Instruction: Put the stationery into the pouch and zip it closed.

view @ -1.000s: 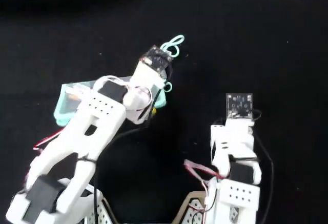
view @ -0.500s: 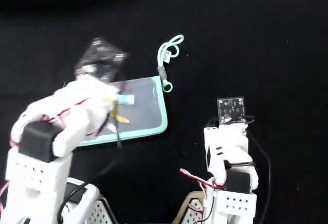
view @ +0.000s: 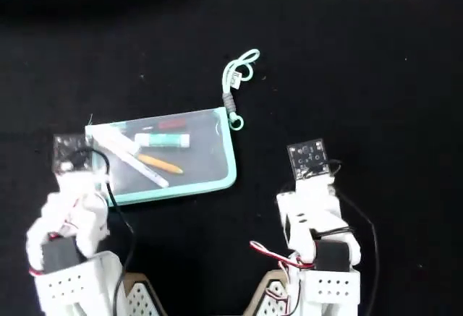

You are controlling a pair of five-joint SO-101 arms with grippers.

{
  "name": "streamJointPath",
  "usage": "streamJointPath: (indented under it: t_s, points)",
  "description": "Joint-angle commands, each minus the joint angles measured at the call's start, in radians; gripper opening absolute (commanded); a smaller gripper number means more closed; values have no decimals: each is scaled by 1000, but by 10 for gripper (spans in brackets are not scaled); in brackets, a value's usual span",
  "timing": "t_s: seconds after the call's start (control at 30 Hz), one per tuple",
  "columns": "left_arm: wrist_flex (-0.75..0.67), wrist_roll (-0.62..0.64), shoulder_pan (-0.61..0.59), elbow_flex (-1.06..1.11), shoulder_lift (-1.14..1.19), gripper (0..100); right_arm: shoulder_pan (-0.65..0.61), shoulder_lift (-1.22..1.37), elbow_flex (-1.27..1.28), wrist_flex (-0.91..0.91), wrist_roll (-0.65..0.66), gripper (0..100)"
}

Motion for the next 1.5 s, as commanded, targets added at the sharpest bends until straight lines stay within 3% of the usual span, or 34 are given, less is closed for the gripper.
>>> streamJointPath:
  t_s: [0.0,1.47]
  points:
    - [-25,-3,13,194,-192,33,-9,-28,-2,101,9,17]
    - [-9,-5,12,240,-121,33,-11,-28,-2,101,9,17]
